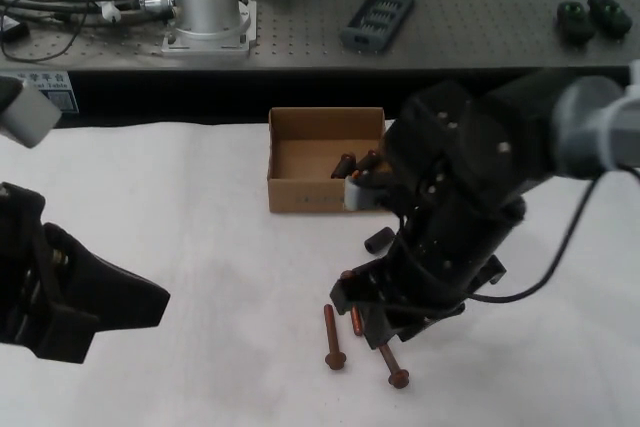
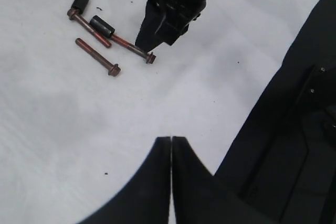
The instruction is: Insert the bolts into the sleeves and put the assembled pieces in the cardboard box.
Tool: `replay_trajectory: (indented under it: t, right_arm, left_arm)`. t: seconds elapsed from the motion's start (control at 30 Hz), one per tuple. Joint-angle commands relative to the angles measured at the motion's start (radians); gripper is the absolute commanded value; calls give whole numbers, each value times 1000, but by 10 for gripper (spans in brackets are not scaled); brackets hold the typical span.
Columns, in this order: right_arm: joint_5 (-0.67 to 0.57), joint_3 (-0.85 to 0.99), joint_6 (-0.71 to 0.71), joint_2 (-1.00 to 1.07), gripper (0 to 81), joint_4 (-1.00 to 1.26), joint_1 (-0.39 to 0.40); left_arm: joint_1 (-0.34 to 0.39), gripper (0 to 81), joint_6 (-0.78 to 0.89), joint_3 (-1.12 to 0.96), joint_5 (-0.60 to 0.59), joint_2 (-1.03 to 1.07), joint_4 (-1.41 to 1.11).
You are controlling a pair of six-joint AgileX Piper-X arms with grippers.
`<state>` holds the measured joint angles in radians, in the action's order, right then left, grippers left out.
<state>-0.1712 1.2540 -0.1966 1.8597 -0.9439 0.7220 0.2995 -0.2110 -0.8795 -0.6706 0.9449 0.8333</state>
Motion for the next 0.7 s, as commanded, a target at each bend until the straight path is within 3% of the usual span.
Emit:
replay_trajectory:
  t: [0.0, 0.43, 0.67]
  right_arm:
    - [7, 15, 19, -2, 274, -17, 2]
    - [28, 17, 19, 53, 274, -21, 49]
    - [109, 17, 42, 81, 274, -16, 81]
  left_arm:
    - [-1, 6, -14, -2, 8, -8, -39]
    - [-1, 6, -36, -2, 14, -8, -80]
    - [-1, 6, -36, -2, 15, -8, -80]
